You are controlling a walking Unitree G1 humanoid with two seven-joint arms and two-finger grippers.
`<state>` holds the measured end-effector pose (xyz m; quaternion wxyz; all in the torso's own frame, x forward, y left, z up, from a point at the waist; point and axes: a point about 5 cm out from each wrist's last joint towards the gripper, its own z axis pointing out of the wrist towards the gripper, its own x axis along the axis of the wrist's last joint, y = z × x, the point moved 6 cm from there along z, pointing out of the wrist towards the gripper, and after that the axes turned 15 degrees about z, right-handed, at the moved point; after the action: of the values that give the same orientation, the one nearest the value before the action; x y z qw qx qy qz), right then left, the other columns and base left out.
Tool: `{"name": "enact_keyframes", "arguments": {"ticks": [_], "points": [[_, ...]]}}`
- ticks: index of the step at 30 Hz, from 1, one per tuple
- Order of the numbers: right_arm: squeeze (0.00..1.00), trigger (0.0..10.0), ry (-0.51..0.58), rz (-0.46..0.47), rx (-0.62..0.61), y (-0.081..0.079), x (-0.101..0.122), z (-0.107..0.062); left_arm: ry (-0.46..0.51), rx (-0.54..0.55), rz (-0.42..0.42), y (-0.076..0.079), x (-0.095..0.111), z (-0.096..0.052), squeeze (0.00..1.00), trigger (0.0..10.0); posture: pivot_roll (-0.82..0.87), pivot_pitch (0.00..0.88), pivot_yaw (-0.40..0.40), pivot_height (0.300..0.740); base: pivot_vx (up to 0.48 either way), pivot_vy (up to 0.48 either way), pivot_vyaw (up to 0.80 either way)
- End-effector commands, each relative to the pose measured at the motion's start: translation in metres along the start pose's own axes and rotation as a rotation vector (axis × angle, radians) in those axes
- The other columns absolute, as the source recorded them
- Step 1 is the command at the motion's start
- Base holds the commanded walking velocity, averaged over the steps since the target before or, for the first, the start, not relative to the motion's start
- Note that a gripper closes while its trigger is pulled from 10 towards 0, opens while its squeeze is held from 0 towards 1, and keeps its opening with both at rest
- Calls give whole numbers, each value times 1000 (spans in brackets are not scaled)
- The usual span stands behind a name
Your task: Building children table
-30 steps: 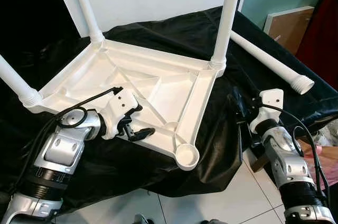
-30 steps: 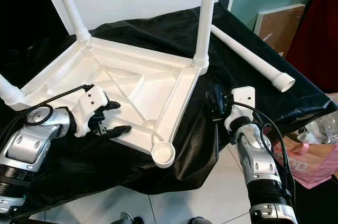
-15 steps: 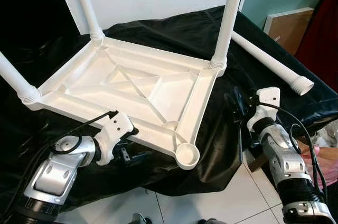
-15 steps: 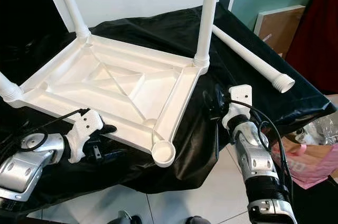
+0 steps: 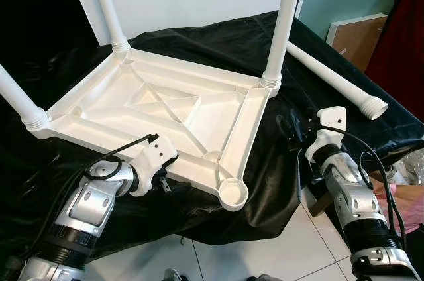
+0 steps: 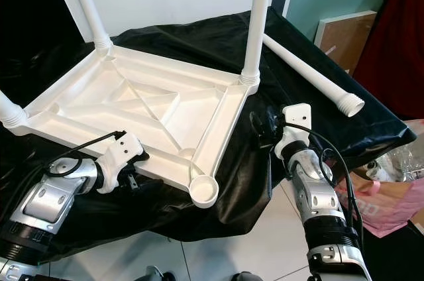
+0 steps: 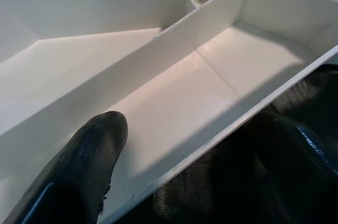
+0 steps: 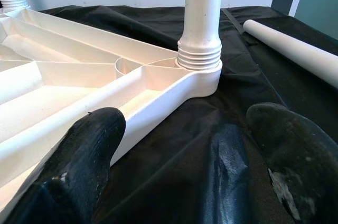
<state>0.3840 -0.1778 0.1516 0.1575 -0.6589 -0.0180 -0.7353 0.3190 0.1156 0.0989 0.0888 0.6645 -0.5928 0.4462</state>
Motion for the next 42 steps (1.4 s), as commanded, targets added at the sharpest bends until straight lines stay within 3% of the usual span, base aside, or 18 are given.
{"name": "enact_keyframes", "arguments": {"ticks": [1,3,4,5,6,7,8,9,10,22,30,37,38,39,40,42], "points": [[0,10000,-5,-8,-2,1,-3,-4,-92,120,-34,-6,-19,5,0,9294,-55,73,5,740,0,0,0],[0,10000,-5,-8,-3,2,-3,-5,-94,122,-34,-7,-20,5,0,9294,-55,73,5,740,0,0,0],[0,10000,-5,-9,-6,3,-3,-6,-102,122,-22,-6,-22,6,0,4314,-58,73,7,740,0,0,0],[0,10000,-6,-10,-8,4,-4,-6,-112,115,-13,-4,-24,7,0,3451,-60,74,8,740,0,0,0],[0,10000,-6,-10,-8,4,-4,-6,-112,115,-13,-4,-24,7,0,3451,-60,74,8,740,0,0,0],[0,10000,-6,-10,-10,4,-4,-6,-118,109,-7,-3,-26,8,0,863,-61,73,9,740,0,0,0],[0,10000,-6,-10,-11,4,-4,-6,-127,111,-3,-3,-28,9,0,2157,-61,74,8,740,0,0,0],[0,10000,-6,-10,-11,4,-4,-6,-127,111,-3,-3,-28,9,0,2157,-61,74,8,740,0,0,0],[0,10000,-5,-11,-13,5,-3,-6,-132,112,6,-2,-28,11,0,0,-62,76,7,740,0,0,0],[0,10000,3,-13,-22,7,0,-5,-153,143,-27,7,-30,20,0,0,-59,90,0,740,0,0,0],[0,10000,7,-8,-28,8,0,-5,-155,234,-71,1,-26,22,0,0,-59,95,1,740,0,0,0],[0,10000,10,5,-28,4,-1,-3,-115,266,-70,1,-8,27,0,0,-48,98,4,740,0,0,0],[0,10000,11,7,-28,3,-1,-2,-111,268,-59,1,-5,27,0,1490,-49,98,4,740,0,0,0],[0,10000,11,7,-28,3,-1,-2,-111,268,-59,1,-5,27,0,1490,-49,98,4,740,0,0,0],[0,10000,11,11,-29,3,-2,-2,-86,264,-20,2,1,28,0,10000,-46,97,5,740,0,0,0],[0,10000,11,12,-29,3,-2,-2,-72,264,-16,2,3,29,0,10000,-46,97,5,740,0,0,0]]}}
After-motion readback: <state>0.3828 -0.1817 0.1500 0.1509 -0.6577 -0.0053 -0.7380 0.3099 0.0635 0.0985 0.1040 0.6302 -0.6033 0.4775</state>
